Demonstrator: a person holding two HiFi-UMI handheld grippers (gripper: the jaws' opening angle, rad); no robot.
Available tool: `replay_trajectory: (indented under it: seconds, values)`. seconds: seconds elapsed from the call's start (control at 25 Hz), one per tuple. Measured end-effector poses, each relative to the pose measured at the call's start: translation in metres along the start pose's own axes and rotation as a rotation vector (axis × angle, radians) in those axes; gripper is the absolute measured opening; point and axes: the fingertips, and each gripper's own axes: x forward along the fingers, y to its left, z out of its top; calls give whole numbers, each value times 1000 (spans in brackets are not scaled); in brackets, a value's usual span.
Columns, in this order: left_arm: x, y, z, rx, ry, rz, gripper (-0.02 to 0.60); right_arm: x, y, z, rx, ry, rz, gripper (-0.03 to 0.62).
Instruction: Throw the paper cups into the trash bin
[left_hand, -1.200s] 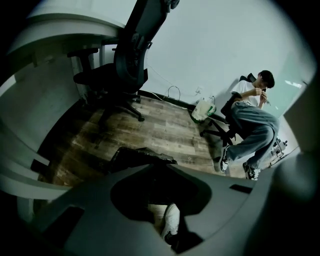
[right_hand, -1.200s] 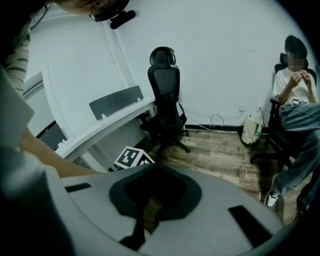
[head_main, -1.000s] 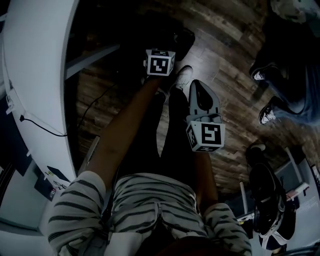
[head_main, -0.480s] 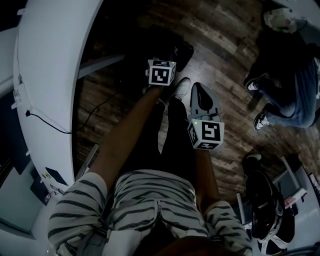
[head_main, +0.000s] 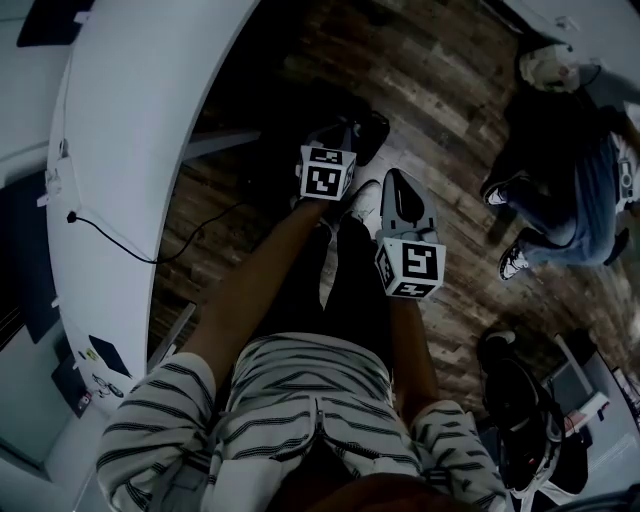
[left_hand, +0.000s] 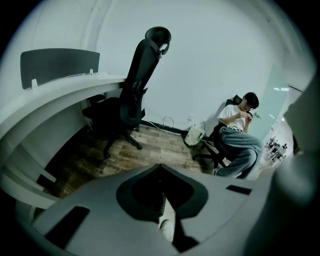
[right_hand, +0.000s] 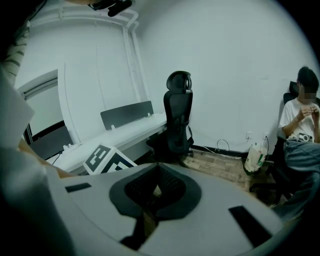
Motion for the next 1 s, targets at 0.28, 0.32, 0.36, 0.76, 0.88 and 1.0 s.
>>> replay_trajectory:
  seconds: [0.28, 0.32, 0.36, 0.76, 0.88, 1.0]
  values:
    - [-43, -2, 36, -22, -79, -8, 25, -5, 13, 39, -31, -40, 9, 11]
    - [-50, -3, 41, -20, -92, -8, 25, -6, 16, 44, -37, -48, 10, 11]
    - [-57, -3, 46, -17, -104, -10, 25, -8, 18, 50, -42, -56, 11, 11]
    - [-118, -23, 84, 20, -198, -42, 25, -24, 30, 96, -70, -127, -4, 11]
    - [-140, -27, 94, 28, -231, -46, 25, -32, 35, 106, -70, -143, -5, 11]
    - [-159, -33, 102, 32, -258, -60, 25, -38, 40, 114, -66, -153, -7, 11]
